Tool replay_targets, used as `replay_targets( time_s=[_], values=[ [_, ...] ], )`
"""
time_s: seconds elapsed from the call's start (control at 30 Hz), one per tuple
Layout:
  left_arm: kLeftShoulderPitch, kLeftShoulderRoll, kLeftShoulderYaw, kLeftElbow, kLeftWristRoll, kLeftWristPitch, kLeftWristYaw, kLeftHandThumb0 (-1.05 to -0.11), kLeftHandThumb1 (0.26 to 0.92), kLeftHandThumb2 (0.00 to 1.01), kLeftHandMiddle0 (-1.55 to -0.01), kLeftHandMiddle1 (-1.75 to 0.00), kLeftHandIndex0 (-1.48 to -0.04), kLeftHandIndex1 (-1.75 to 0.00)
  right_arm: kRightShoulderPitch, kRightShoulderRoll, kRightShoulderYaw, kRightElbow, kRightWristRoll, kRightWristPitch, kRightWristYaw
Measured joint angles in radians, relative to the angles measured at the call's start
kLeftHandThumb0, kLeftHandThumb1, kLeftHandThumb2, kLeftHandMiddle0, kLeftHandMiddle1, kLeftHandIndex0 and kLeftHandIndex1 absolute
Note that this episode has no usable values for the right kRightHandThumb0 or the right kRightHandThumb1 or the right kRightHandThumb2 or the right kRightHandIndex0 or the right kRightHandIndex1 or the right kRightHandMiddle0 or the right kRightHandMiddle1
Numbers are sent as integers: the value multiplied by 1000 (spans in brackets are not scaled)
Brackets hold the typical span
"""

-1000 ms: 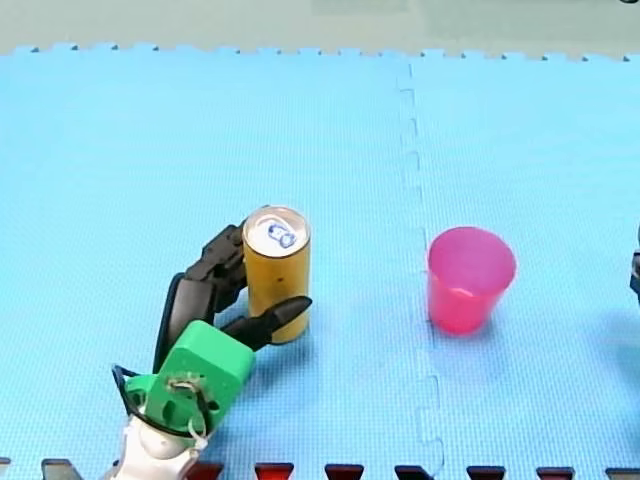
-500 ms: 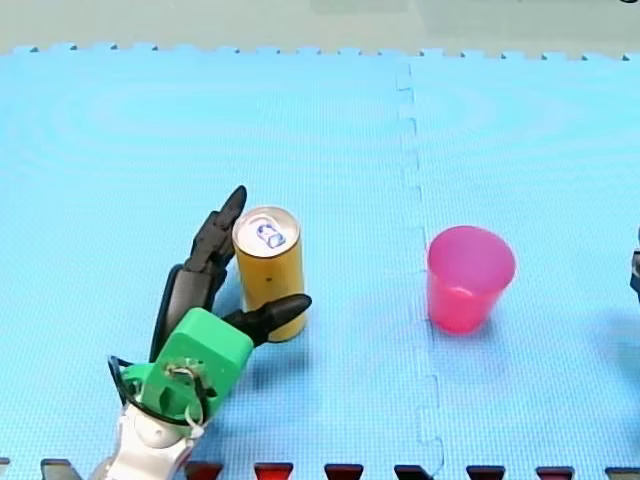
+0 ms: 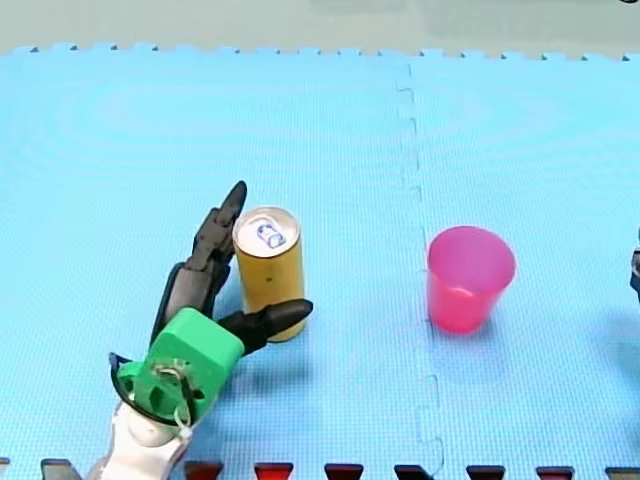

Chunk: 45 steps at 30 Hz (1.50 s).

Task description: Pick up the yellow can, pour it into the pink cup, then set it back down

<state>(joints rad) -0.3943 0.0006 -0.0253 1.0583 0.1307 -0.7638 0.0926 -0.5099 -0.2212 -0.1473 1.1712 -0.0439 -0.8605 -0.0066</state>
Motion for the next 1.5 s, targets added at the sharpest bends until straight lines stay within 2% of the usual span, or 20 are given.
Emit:
replay_targets(
  time_s=[0.3, 0.47, 0.6, 0.7, 0.8, 0.9, 1.3, 1.5],
  values=[
    [15, -12, 27, -21, -61, 12, -80, -1033, 733, 0, -205, 0, -125, -1, -4, 0, -2, 3, 0, 0, 4],
    [18, -16, 40, -29, -87, 11, -110, -1047, 756, 10, -203, 0, -129, -3, -7, -2, 6, 6, -11, 2, 2],
    [25, -17, 48, -38, -96, 11, -124, -1048, 771, 14, -203, 0, -133, -4, -15, 3, 17, 8, -26, 13, -17],
    [30, -17, 51, -46, -96, 12, -130, -1048, 775, 14, -203, 0, -135, -4, -23, 9, 27, 8, -43, 34, -40],
    [33, -17, 54, -53, -96, 17, -134, -1048, 778, 13, -203, 0, -137, -5, -33, 13, 34, 8, -48, 50, -51],
    [34, -17, 56, -58, -96, 22, -137, -1048, 781, 13, -204, -1, -138, -5, -37, 13, 35, 9, -46, 54, -48],
    [46, -14, 61, -88, -97, 37, -147, -1048, 803, 14, -209, -3, -150, -7, -52, 16, 29, 15, -22, 59, -5],
    [49, -14, 62, -93, -97, 39, -147, -1048, 802, 9, -213, -4, -155, -8, -60, 18, 30, 23, -22, 60, 0]
  ],
)
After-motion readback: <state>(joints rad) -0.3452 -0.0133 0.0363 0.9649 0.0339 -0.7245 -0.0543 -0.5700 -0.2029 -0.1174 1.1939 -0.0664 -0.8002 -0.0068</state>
